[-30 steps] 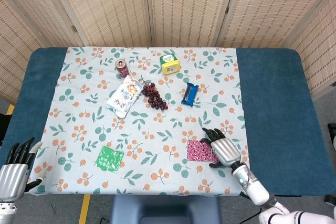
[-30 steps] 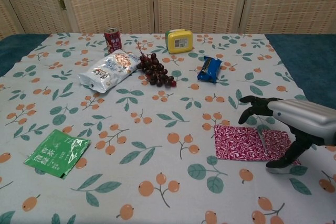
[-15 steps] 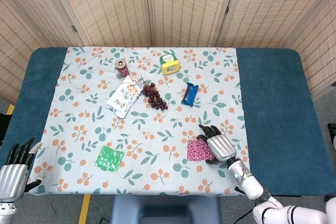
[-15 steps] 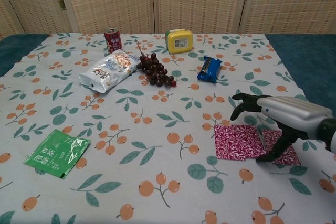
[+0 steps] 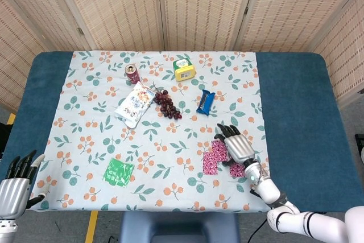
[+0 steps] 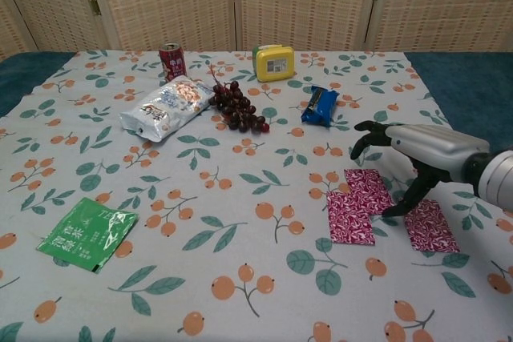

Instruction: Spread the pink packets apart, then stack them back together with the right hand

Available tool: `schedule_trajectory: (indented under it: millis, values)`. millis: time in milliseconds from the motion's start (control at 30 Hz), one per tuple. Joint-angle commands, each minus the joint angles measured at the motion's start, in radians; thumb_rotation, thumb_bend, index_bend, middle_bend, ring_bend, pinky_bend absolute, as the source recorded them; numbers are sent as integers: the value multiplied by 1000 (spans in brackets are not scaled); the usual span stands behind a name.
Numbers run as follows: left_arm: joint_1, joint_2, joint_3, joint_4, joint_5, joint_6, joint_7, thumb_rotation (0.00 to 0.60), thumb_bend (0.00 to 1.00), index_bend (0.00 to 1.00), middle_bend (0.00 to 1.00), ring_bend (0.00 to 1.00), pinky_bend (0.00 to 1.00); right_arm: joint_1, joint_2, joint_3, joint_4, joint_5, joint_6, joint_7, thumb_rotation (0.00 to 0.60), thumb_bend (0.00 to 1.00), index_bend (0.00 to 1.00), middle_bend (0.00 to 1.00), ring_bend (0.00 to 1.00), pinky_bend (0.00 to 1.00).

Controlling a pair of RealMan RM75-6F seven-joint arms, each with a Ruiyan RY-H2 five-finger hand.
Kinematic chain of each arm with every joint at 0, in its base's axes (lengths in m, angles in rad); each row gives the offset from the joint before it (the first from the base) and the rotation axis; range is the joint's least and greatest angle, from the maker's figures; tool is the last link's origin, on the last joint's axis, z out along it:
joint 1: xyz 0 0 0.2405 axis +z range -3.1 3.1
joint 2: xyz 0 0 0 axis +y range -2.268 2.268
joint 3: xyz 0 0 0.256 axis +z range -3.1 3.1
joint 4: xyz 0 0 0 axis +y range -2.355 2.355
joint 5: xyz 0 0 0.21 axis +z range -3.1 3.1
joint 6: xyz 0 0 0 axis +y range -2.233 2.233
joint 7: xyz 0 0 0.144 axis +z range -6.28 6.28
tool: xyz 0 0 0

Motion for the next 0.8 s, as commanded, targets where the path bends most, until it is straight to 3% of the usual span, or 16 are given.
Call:
schedule_trajectory:
  millis: [33, 800]
  values:
    - [-1, 0, -1, -1, 0, -1, 1, 600, 409, 147, 51, 122, 0, 20, -17, 17, 27, 20, -16, -7, 600, 84, 233, 7, 0, 0]
    - [0, -2, -2, 9, -10, -7, -6, 600, 409, 148, 51, 122, 0, 104, -68, 70, 124, 119, -55, -54, 600, 84, 232, 7, 0, 0]
